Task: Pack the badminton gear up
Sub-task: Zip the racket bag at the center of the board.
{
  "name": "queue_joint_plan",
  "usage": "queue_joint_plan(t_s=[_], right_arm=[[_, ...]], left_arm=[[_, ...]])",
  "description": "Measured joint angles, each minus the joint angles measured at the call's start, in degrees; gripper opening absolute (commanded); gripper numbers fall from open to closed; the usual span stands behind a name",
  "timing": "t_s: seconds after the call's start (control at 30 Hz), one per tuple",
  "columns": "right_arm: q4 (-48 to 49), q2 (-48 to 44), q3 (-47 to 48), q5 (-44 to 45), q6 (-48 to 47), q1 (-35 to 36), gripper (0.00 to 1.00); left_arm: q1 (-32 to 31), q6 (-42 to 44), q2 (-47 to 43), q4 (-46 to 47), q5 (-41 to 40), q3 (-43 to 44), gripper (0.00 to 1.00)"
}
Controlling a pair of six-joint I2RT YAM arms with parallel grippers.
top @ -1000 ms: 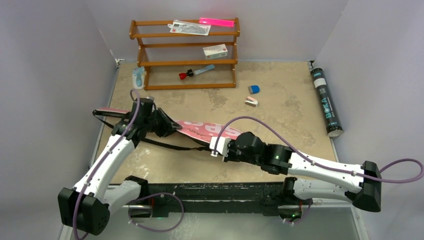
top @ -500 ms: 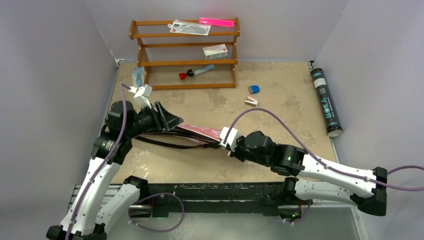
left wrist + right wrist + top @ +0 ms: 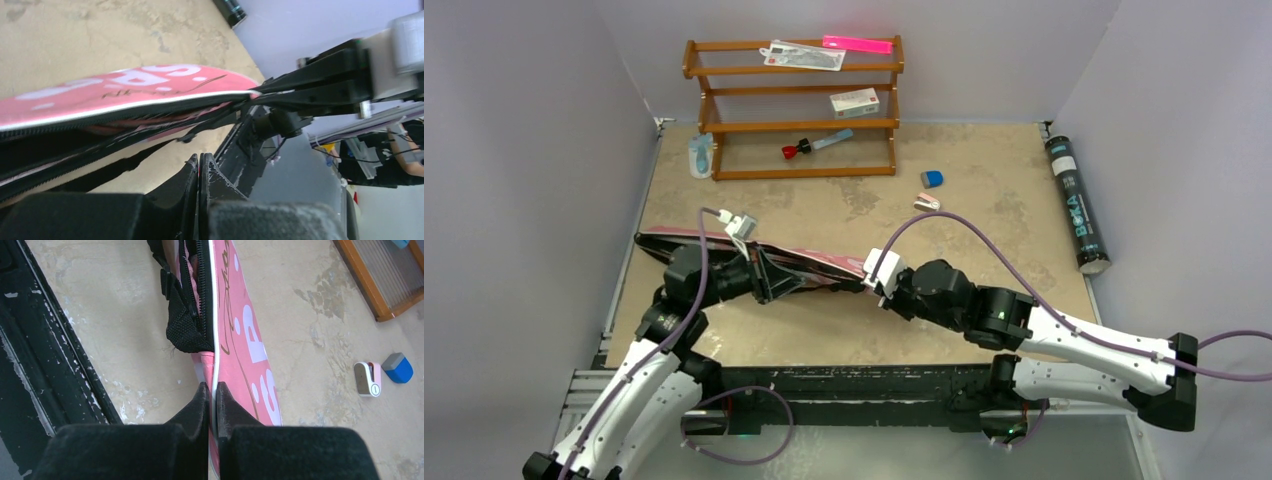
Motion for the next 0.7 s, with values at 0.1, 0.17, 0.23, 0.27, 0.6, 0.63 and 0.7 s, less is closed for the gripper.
queue_joint_plan(t_s=[0.1, 0.17, 0.23, 0.27, 0.6, 0.63, 0.7], right_arm=[[0.00, -0.02, 0.13, 0.00, -0.02, -0.28, 0.00], [0.00, -0.02, 0.13, -0.02, -0.07, -0.35, 0.00], [0.00, -0.02, 0.17, -0.04, -0.13, -0.55, 0.00], [0.00, -0.04, 0.17, -0.02, -0.15, -0.59, 0.00], [0.00, -0.44, 0.17, -0.22, -0.42, -0.94, 0.00], [0.02, -0.44, 0.17, -0.22, -0.46, -0.96, 0.00], [0.00, -0.46, 0.17, -0.22, -0.59, -0.98, 0.00]], left_arm=[[-1.57, -0.24, -1.18, 5.51, -3.54, -6.54, 0.00], [-2.10, 0.70, -2.05, 6.38, -5.11, -8.61, 0.00], [-2.29, 2.56, -3.19, 7.32, -6.62, -8.87, 0.00], [-2.38, 3.56, -3.85, 8.63, -7.28, -8.87, 0.00], [-9.38, 8.35, 3.65, 18.86, -14.82, -11.17, 0.00], [-10.60, 8.85, 4.79, 19.34, -15.85, -11.56, 0.00], [-13.38, 10.21, 7.13, 20.55, -17.68, -12.22, 0.00]])
